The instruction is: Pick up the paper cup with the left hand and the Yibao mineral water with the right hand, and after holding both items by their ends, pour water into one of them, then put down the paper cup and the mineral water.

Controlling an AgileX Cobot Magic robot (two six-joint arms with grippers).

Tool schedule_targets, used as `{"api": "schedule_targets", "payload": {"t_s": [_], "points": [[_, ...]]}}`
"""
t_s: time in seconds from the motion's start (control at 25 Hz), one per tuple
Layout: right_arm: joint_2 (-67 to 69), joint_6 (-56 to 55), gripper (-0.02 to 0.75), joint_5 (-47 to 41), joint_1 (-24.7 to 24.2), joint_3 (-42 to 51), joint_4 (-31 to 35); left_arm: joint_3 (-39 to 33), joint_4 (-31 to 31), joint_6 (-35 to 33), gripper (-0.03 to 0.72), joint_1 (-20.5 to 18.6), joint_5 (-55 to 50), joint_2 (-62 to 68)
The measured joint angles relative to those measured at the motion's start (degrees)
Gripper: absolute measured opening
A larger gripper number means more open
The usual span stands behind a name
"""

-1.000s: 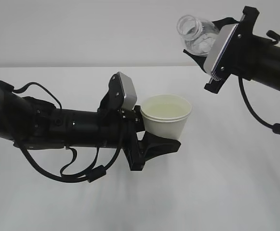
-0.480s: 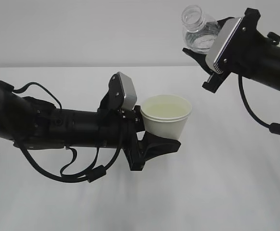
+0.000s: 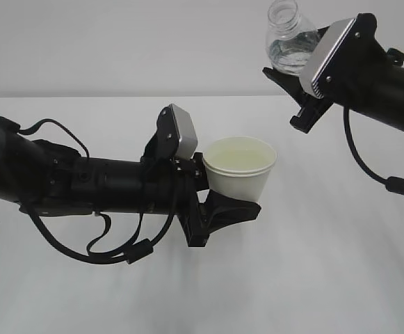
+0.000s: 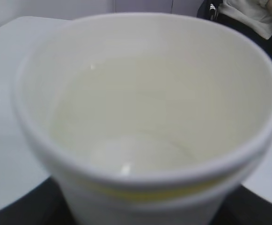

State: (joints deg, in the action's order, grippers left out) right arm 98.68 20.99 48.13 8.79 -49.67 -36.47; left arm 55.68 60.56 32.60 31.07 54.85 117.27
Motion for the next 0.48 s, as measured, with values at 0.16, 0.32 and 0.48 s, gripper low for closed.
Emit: {"api": "schedule_targets", "payload": {"t_s": [0.16,0.32,0.48], "points": [[0.0,-2.38,0.435,0.0,0.0,0.0,0.0,0.0,0.0,0.0,0.43,0.0,0.0,0.0],[0.0,-5.23,0.435,0.0,0.0,0.0,0.0,0.0,0.0,0.0,0.43,0.0,0.0,0.0],[0.0,-7.38,0.435,0.0,0.0,0.0,0.0,0.0,0.0,0.0,0.43,0.0,0.0,0.0]]}}
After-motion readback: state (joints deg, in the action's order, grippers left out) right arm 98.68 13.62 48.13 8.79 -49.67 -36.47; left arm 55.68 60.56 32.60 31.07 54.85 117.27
